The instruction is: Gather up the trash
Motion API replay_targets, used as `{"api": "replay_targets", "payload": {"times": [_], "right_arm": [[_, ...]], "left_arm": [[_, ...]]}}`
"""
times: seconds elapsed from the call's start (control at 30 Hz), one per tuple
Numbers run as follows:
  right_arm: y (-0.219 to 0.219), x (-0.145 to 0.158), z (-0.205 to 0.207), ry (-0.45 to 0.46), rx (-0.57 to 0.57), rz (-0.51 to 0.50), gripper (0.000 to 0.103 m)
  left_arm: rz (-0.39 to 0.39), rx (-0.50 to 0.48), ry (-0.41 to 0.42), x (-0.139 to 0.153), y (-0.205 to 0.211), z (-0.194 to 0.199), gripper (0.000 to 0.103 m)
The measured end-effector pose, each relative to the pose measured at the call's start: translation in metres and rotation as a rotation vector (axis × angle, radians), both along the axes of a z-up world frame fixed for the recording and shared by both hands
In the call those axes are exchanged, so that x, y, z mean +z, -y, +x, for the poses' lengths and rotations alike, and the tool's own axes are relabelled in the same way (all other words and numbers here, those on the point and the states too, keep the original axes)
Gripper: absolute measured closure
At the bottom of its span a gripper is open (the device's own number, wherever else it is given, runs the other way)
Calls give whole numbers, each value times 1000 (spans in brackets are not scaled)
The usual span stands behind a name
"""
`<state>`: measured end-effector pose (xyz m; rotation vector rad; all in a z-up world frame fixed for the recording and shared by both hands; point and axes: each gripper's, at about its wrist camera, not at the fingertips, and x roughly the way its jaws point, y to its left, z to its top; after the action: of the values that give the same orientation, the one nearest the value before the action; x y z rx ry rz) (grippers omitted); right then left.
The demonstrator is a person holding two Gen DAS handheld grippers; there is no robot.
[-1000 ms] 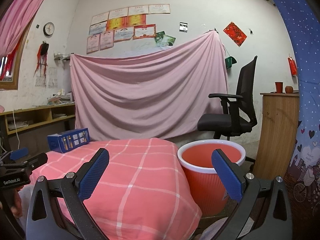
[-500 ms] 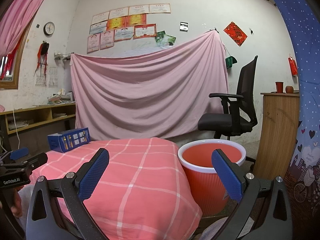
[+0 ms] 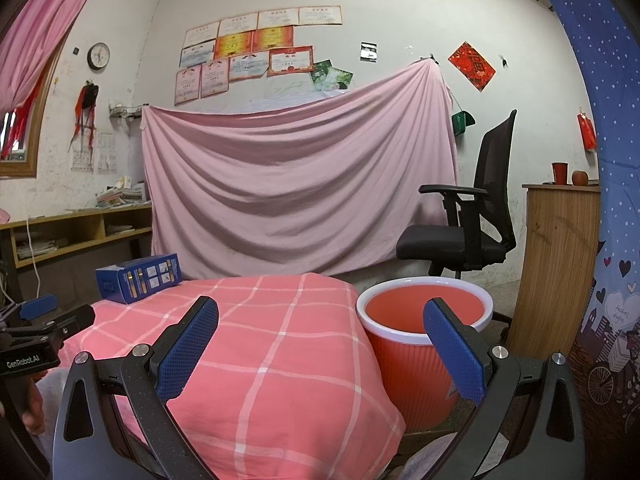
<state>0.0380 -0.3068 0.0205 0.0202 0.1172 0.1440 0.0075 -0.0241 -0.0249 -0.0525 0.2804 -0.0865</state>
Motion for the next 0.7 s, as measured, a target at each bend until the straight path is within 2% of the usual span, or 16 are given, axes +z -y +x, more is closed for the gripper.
{"api": "replay_targets", "payload": {"times": [0.7], "right_arm": [[0,1,0,-2,0,-1,0]], "left_arm": [[-4,2,0,0,2,-1,2]]}}
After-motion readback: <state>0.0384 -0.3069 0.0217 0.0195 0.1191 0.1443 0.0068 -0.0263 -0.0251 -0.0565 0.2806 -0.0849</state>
